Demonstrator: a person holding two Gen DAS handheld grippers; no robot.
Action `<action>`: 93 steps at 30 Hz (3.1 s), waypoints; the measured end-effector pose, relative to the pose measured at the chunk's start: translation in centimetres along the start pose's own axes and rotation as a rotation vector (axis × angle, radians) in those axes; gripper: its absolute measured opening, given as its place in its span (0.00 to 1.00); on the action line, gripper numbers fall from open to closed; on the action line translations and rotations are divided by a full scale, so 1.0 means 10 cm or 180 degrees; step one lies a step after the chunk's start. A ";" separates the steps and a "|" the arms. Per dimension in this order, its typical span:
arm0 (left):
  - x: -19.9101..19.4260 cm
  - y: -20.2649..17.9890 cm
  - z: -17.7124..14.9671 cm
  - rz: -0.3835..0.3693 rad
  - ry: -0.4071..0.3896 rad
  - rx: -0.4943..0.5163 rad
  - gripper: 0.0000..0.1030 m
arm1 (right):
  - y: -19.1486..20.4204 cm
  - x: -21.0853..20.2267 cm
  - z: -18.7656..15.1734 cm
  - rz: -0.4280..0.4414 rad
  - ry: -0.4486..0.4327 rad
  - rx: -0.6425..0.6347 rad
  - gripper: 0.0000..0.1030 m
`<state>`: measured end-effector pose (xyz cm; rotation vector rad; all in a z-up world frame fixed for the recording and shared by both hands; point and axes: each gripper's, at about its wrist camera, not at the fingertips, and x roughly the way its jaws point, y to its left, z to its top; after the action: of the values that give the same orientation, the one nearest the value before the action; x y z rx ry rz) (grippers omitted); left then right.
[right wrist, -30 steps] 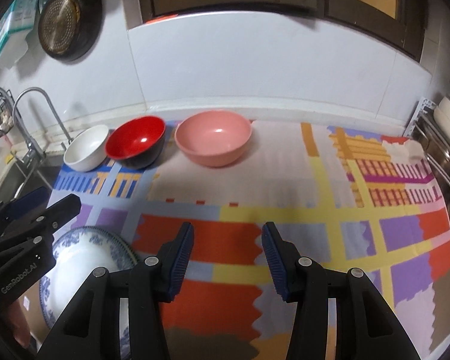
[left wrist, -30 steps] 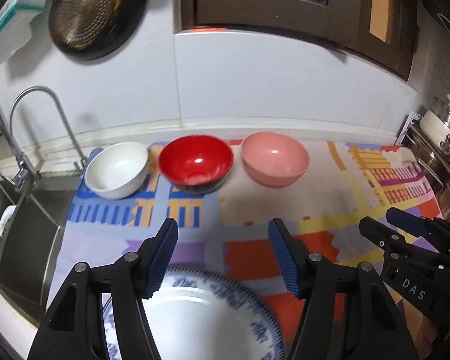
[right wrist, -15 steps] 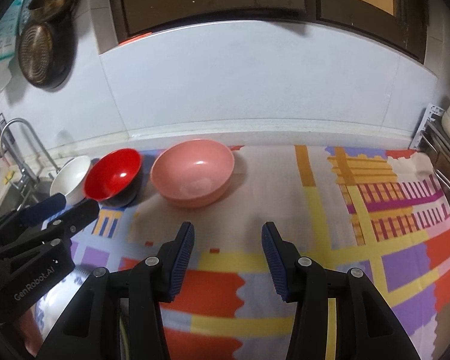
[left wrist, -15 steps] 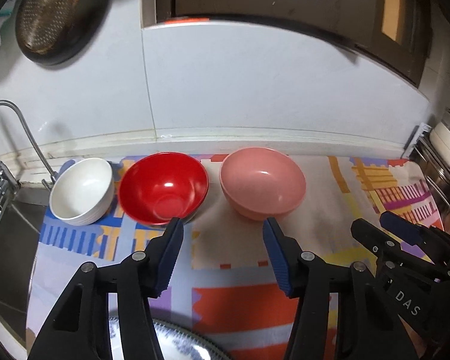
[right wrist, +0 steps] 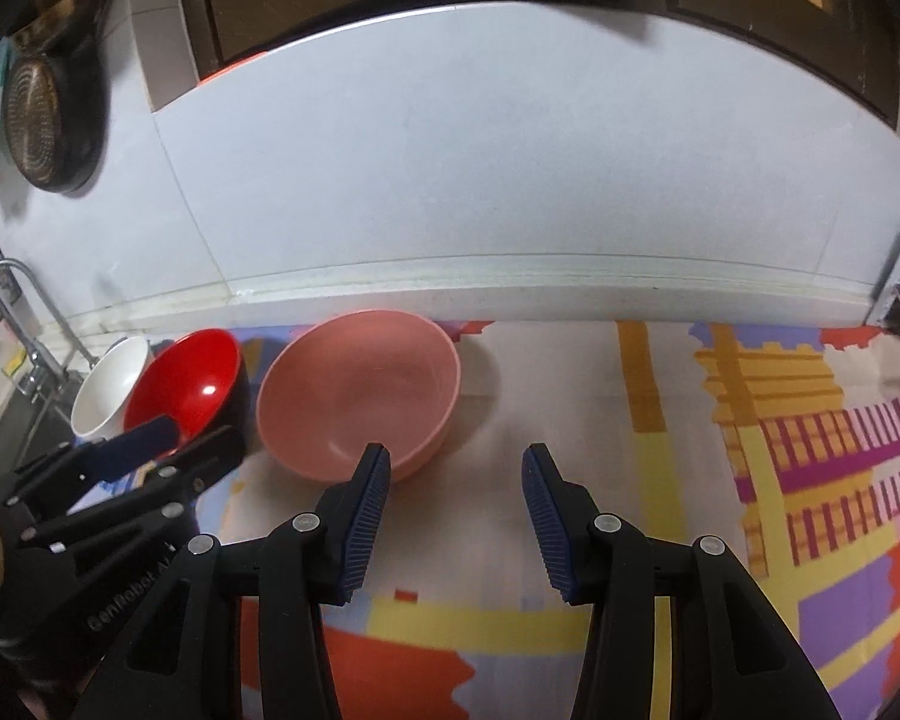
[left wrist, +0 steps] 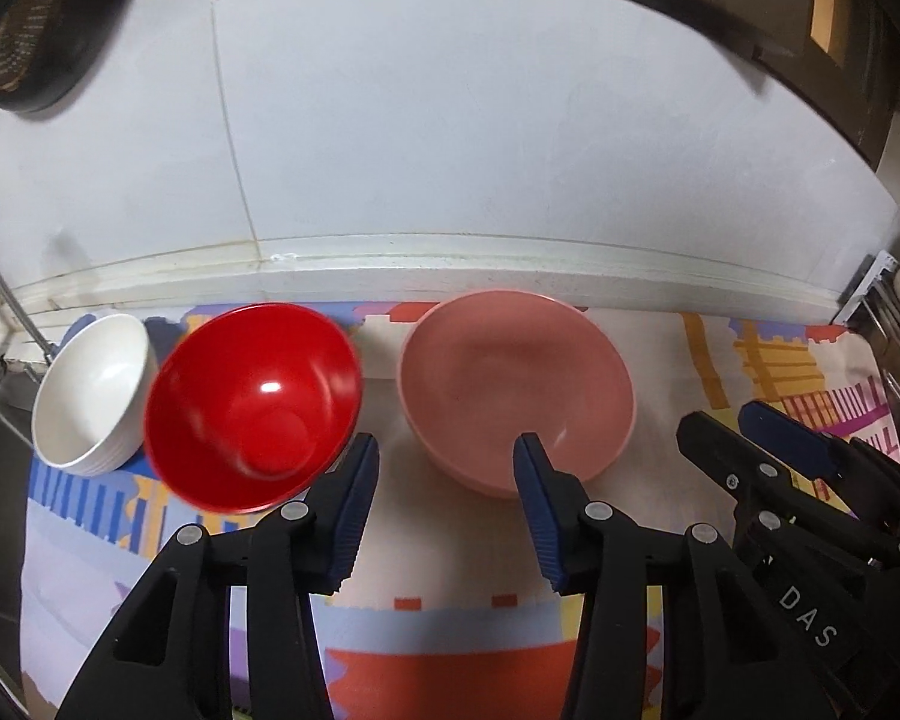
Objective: Organize plates and bowls
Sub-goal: 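Move the left gripper to the rim of the pink bowl, then close the left gripper on the pink bowl's rim and lift it, then carry the pink bowl with the left gripper across the mat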
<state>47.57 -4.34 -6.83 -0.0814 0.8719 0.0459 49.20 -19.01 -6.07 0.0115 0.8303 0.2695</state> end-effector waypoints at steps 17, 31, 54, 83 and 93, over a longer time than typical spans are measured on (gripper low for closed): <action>0.45 -0.12 0.09 0.0201 0.0156 0.0054 0.41 | -0.06 0.64 0.22 0.0092 0.0191 -0.0104 0.31; 0.70 -0.10 0.11 0.0327 0.0302 0.0079 0.28 | -0.04 0.87 0.21 0.0126 0.0316 -0.0143 0.12; 0.11 -0.18 -0.01 0.0072 0.0114 0.0236 0.19 | -0.08 0.24 0.07 -0.0055 0.0218 -0.0083 0.12; -0.80 -0.56 -1.03 -0.0444 0.0254 0.0711 0.19 | -0.32 -0.93 -1.05 -0.0431 0.0348 0.0368 0.12; -0.86 -0.80 -1.31 -0.0591 0.0399 0.0922 0.19 | -0.51 -1.11 -1.43 -0.0578 0.0485 0.0585 0.13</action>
<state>32.65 -13.53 -8.18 0.1074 0.9845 -0.2614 32.82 -28.00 -8.24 0.0881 0.9990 0.0222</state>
